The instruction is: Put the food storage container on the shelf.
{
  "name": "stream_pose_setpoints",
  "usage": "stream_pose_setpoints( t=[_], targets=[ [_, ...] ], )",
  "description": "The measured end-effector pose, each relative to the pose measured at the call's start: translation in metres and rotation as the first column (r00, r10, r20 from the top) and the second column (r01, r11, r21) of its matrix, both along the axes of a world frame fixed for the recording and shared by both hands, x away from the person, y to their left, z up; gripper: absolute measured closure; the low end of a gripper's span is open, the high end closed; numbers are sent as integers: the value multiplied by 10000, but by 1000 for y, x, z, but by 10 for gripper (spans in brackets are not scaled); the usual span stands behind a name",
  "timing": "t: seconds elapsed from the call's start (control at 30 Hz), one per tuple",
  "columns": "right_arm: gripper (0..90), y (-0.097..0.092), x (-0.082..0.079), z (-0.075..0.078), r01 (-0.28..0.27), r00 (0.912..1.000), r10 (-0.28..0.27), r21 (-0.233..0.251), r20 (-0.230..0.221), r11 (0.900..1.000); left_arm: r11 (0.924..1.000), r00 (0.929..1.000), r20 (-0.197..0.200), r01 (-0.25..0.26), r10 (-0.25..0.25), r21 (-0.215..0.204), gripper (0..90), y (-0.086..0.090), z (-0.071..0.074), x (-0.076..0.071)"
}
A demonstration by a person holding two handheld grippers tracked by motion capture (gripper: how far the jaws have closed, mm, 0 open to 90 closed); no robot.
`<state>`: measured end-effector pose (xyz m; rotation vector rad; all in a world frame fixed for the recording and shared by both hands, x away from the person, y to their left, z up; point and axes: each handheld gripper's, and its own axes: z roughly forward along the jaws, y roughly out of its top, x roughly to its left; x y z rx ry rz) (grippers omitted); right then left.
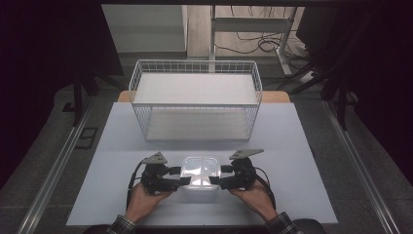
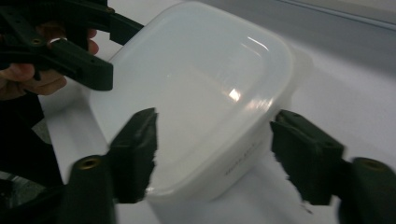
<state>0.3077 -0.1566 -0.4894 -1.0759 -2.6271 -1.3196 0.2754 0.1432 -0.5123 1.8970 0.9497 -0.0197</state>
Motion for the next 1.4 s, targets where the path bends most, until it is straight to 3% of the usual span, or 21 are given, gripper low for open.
stream_pose_setpoints(
  t=[0.13, 0.2, 0.3, 0.37, 0.43, 0.53, 1.0, 1.4],
  targets=[
    [546, -8, -10, 6, 250, 9996, -248, 150, -137, 9996, 9997, 9999, -89, -145, 144, -204, 552, 6, 4, -7],
    [580, -9, -11, 7, 290, 9994, -286, 207, -195, 9994, 9994, 9997, -90, -235, 233, -271, 581, 7, 5, -10],
    [670, -14, -14, 10, 742, 9968, -719, 673, -358, 9950, 9973, 9983, 58, -571, 574, -473, 661, 9, 7, -13],
    [718, -15, -14, 11, 923, 9957, -912, 730, -179, 9931, 9947, 9970, 143, -742, 754, -717, 714, 10, 8, -12],
    [781, -16, -16, 12, 1194, 9927, -1203, 723, 75, 9902, 9950, 9958, 378, -805, 828, -589, 792, 10, 8, -12],
    [782, -15, -16, 12, 1302, 9904, -1326, 582, 400, 9898, 9936, 9944, 361, -967, 989, -584, 795, 8, 8, -11],
    [783, -13, -9, 20, 1444, 9808, -1553, 963, 1182, 9848, 9907, 9870, 886, -1316, 1341, -336, 795, 6, 19, -1],
    [782, 0, 19, 33, 1318, 9739, -1507, 1176, 1696, 9843, 9847, 9749, 1384, -1719, 1742, -285, 794, 16, 36, 24]
  ],
)
